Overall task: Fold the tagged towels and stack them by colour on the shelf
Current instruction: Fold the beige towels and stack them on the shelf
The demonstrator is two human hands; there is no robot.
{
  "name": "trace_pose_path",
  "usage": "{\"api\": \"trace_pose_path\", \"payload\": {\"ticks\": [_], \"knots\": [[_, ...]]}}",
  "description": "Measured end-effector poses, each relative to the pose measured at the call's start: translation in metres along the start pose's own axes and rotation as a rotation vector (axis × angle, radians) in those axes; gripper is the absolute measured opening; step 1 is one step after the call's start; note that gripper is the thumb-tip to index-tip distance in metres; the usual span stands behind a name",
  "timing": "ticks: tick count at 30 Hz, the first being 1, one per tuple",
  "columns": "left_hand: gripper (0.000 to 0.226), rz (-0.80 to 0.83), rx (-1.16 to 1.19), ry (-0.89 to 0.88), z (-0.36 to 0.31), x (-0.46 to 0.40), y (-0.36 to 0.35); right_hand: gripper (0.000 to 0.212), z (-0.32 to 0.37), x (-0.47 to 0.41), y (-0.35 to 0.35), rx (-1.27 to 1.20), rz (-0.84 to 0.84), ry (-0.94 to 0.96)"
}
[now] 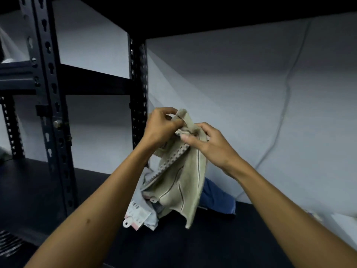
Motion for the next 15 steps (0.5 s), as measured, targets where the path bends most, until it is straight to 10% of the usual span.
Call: {"api": "trace_pose_path", "payload": {"ticks": [3,6,15], "knots": [[0.016,0.164,-0.028,0.05,-0.01,-0.017,-0.028,0.056,-0.012,0.008,0.012,0.139,-0.032,-0.086],[0.025,0.273,-0.112,0.075,-0.018,-0.02,-0.053,0.026,-0.027,0.009,0.033,0.22,-0.208,-0.174],[0.075,0.491,0.188,0.25,0.0,0.014,-0.079,0.033,-0.05,0.026,0.095,-0.187,-0.583,-0.36]]}}
Point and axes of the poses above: each hand's wrist, its own x-axis away from the middle knuckle, its own y-axis out of the back of the hand, z = x × y, the point moved 5 cm from there along -x, towards the middle knuckle, and after that the axes turned 6 degrees about y, right-handed, at the moved point
